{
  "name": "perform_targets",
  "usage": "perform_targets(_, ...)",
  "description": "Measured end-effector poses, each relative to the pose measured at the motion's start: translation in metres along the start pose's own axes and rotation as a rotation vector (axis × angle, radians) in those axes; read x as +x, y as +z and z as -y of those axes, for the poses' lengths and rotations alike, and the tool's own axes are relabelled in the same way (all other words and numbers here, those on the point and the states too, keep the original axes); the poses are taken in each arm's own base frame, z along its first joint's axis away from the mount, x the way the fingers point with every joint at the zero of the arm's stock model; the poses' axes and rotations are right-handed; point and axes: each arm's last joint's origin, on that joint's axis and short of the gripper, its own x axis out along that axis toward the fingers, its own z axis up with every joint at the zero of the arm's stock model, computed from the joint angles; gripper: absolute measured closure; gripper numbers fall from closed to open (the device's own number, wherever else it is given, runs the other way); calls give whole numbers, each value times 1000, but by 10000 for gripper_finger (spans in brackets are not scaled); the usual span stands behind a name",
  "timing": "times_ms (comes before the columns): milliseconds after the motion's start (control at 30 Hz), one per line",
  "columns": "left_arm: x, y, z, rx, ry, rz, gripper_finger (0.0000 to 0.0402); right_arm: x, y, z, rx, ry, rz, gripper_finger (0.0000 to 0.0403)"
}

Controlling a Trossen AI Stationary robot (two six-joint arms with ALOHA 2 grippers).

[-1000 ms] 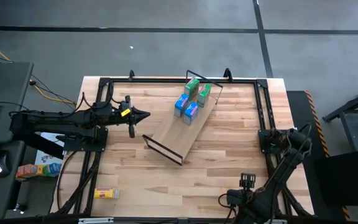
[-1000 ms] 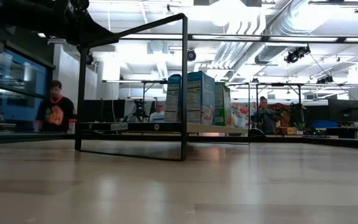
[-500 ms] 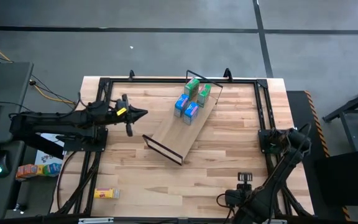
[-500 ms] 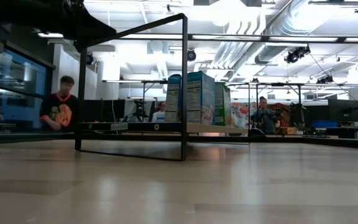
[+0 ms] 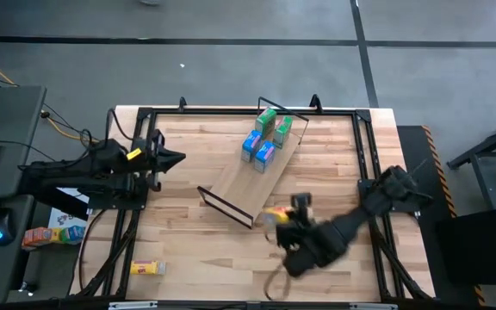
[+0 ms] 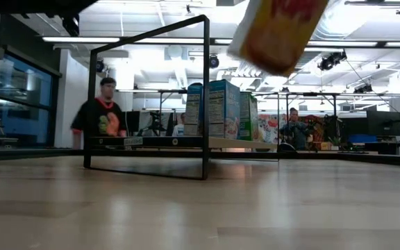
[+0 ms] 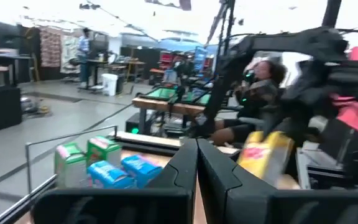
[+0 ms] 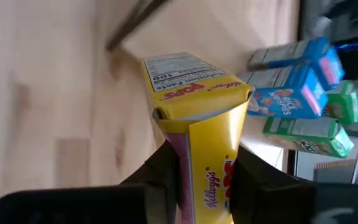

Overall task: Stack cereal on shelf
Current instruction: Put the right yellow cereal box on the shelf

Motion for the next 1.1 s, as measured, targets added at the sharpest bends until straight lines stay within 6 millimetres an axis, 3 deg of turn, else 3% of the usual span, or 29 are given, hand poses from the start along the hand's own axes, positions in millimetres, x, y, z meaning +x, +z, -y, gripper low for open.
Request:
perform_targets(267,-3,0,4,-4,-36,-6,398,55,18,68,-139,41,-161,327)
perform_targets(367,-3,0,4,-5,-38,-7,398,73,27,83,-188,151,-139,327)
perform_targets(700,-3,0,3,-3,-20,-5,398,101,38,109,-352,288,-56,327)
perform_targets(933,-2,-1,3,6,-17,-11,398,128,43,106,-519,352,-61,327)
perform_targets(1100,0,-2,3,8,-13,-21,398,143,48,111,-513,336,-48,327)
